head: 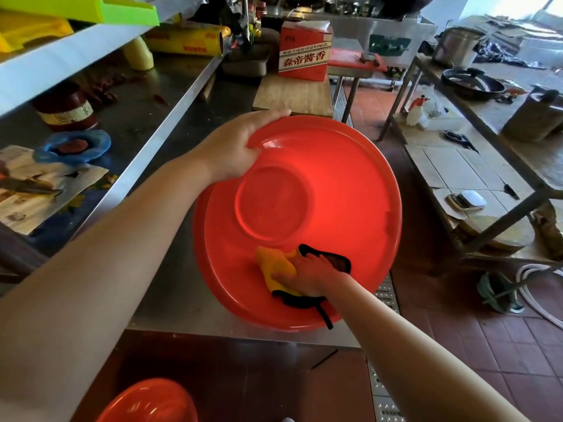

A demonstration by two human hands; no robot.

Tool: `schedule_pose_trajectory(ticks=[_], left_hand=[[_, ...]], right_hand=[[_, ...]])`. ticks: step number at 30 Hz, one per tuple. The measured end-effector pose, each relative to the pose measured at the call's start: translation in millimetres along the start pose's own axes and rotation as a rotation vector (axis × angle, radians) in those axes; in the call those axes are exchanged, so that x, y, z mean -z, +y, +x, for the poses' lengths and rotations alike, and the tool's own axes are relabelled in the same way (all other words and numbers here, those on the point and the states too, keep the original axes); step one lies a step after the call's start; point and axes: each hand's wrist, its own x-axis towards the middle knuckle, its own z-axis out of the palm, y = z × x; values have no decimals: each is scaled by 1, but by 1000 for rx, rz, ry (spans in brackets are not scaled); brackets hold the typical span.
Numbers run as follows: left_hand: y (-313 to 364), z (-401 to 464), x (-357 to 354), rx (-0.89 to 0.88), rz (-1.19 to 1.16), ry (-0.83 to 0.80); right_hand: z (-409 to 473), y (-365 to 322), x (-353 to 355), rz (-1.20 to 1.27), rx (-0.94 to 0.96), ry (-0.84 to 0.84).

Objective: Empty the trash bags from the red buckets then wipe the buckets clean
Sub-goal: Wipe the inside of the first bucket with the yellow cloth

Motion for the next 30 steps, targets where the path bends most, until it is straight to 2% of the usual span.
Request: schedule_pose_trajectory(ticks=[8,18,30], left_hand=[[-5,14,-4,-29,66,-4],[14,17,-24,-116,98,-37],[29,21,-32,-135,99,-77]], right_hand=[[41,-7,6,21,-43,-67],[97,3,-6,16,-94,-41],[82,10,-17,41,-62,11]])
